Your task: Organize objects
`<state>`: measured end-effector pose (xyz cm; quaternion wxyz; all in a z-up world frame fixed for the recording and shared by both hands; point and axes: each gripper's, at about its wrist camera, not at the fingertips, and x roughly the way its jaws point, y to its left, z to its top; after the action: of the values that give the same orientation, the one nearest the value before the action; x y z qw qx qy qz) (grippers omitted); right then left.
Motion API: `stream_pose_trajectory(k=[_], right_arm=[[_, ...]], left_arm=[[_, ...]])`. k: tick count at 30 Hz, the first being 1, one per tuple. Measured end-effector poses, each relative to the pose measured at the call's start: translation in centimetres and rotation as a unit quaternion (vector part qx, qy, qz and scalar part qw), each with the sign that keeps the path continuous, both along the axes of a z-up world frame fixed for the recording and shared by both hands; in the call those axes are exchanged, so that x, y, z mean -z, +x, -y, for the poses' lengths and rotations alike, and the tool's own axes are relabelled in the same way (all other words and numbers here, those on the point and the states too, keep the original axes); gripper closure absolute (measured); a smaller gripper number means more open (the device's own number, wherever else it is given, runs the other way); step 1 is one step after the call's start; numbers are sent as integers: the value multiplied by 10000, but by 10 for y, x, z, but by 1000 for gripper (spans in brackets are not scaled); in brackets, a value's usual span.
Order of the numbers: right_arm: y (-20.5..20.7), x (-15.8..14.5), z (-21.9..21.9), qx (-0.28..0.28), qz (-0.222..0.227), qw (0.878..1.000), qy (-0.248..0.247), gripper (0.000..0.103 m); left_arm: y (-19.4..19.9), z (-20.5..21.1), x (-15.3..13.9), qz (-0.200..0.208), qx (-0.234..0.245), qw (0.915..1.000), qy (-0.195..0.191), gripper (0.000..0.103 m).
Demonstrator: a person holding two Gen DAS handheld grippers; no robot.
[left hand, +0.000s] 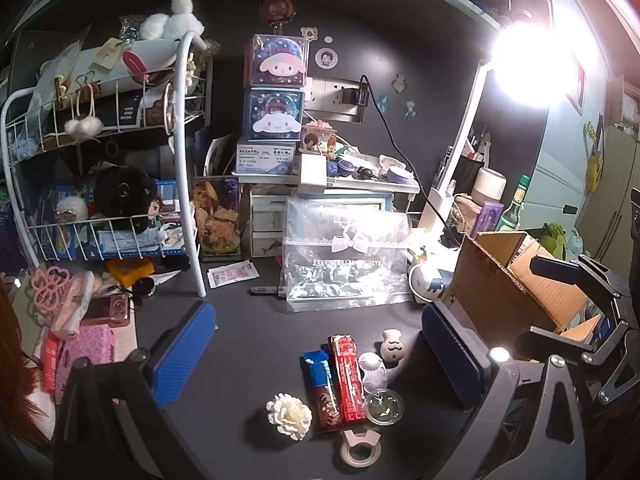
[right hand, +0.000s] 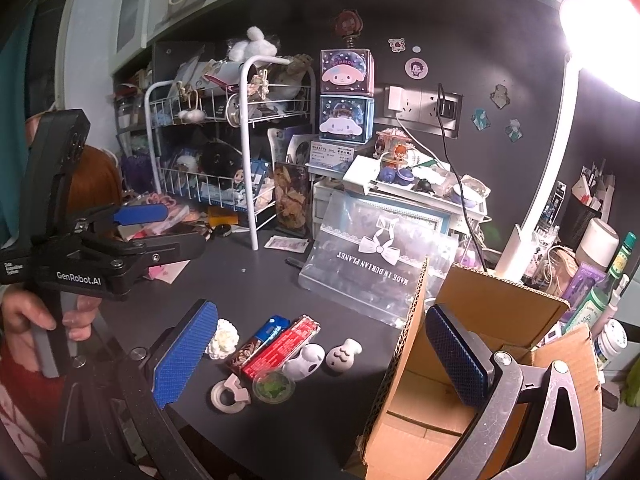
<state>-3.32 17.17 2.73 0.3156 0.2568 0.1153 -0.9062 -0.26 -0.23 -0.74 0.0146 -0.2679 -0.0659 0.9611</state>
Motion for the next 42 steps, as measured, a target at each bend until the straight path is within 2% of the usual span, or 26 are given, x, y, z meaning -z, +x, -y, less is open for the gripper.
stream_pose_trajectory(k=[26,32,37,40,42], right_arm=[[1,1,2,-62,-2,10000,33,0],[9,-1,10,-135,-120,9998,45,0],[28,-3,41,-473,-446,9971,407,0],[36,5,65,-837,-381,9947,461,0],[37,19,85,-1128,-188,9922,501,0]], left_arm=[[-2,0,-1,25,-20,10000,17,0],[-3,11,4,41,51,9999,113,0],[-4,32,12,96,-139,9999,29,0],[-5,49,23,230,-307,9993,-14,0],[-7,64,33,349,-413,9985,12,0]])
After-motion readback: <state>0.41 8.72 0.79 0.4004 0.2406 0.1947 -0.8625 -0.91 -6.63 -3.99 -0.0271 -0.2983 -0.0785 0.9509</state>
